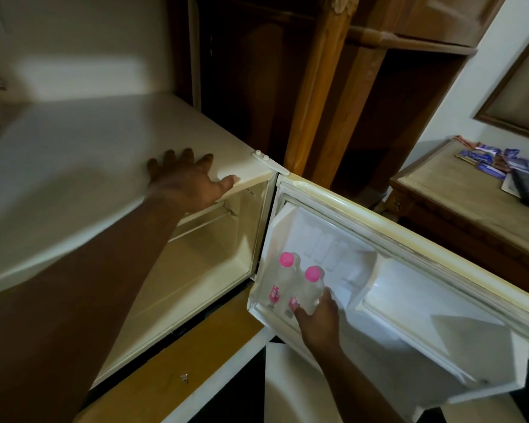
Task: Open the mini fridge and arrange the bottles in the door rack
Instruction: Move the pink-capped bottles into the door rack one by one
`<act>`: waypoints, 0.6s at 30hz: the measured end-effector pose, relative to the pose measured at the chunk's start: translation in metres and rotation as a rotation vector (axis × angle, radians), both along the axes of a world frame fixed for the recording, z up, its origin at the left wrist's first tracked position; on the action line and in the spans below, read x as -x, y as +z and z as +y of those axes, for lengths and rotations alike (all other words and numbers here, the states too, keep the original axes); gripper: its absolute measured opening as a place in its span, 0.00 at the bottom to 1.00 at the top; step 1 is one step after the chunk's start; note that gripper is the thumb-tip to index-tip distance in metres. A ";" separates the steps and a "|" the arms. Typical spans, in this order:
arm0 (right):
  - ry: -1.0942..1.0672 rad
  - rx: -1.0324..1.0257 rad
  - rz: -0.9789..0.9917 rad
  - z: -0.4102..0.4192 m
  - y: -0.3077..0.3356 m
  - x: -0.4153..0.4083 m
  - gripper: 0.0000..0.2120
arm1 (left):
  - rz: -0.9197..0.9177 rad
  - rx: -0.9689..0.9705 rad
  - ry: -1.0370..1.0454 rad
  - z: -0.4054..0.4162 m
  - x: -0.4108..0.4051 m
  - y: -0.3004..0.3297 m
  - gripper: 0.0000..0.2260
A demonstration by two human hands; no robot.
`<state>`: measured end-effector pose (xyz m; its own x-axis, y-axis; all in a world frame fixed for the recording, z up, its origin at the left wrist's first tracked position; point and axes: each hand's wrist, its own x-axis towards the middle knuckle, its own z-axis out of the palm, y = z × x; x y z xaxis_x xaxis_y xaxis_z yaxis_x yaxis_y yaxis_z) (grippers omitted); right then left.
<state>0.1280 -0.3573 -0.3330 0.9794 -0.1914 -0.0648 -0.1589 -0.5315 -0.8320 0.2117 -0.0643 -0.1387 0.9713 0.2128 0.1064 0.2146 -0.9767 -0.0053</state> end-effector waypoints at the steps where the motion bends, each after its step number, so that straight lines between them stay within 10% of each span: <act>1: -0.062 -0.031 -0.010 0.005 -0.001 0.008 0.26 | 0.001 -0.004 -0.004 0.000 0.000 0.002 0.43; 6: -0.291 -0.246 -0.087 0.040 -0.004 0.043 0.19 | 0.048 0.003 -0.032 -0.001 0.003 0.006 0.43; 18: 0.063 -0.464 -0.016 0.180 -0.001 0.007 0.17 | 0.096 0.055 -0.016 -0.004 0.002 0.008 0.41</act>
